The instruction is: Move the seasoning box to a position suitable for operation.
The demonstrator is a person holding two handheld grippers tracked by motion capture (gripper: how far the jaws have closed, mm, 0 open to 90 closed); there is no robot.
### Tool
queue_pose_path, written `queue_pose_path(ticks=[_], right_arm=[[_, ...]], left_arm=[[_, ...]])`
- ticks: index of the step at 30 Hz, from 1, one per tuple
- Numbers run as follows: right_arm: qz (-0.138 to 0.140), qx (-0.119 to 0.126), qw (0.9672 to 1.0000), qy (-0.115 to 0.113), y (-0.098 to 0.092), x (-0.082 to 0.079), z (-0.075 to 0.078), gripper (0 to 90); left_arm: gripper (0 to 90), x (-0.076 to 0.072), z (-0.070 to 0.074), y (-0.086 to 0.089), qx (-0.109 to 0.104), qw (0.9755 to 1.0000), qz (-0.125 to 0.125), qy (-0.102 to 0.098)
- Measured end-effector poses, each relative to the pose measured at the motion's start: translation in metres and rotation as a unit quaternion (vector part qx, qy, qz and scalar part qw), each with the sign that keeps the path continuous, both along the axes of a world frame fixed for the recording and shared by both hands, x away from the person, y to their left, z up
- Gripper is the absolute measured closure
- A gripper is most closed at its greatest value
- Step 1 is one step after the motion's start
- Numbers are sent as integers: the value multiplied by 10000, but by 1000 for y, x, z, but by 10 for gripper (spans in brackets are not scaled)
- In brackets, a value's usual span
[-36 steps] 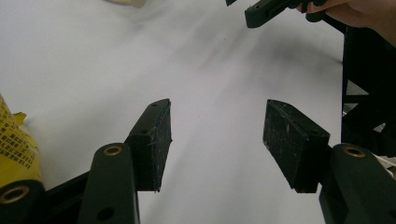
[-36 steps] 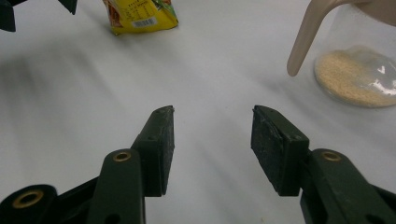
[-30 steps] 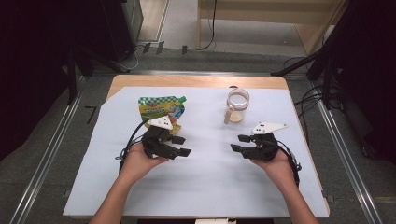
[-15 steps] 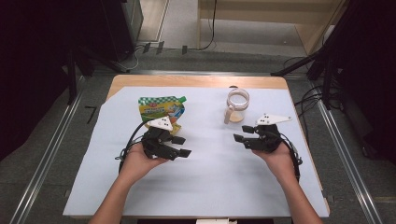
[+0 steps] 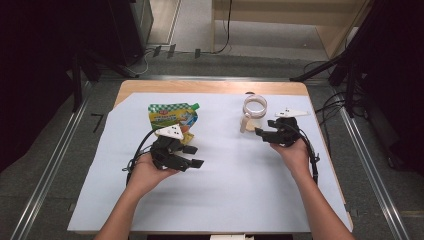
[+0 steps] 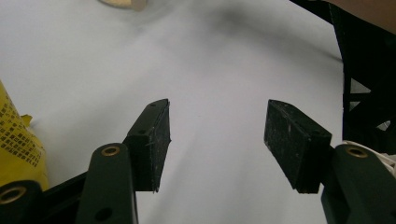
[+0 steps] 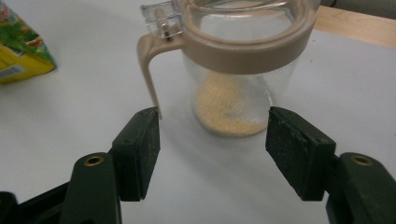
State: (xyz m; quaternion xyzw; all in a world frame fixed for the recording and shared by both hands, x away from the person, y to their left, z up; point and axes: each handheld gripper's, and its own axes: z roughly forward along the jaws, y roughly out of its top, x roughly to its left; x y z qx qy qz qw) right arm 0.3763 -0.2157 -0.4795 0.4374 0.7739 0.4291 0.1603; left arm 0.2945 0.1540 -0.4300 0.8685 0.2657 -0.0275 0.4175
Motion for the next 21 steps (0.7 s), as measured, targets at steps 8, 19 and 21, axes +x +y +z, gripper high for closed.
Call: queue_pose_path(ticks=[8,19,21], right_arm=[[-257,245,9993,-106,10,28,-13,245],[-379,251,9978,-482,29,47,-30,109],[-412,266,9973,-555,32,48,-31,108]], left_arm=[[411,1,-2,-2,57,10000,-42,35],[409,2,-5,-8,63,9999,-112,70],[408,2,-5,-8,49,9999,-113,66]])
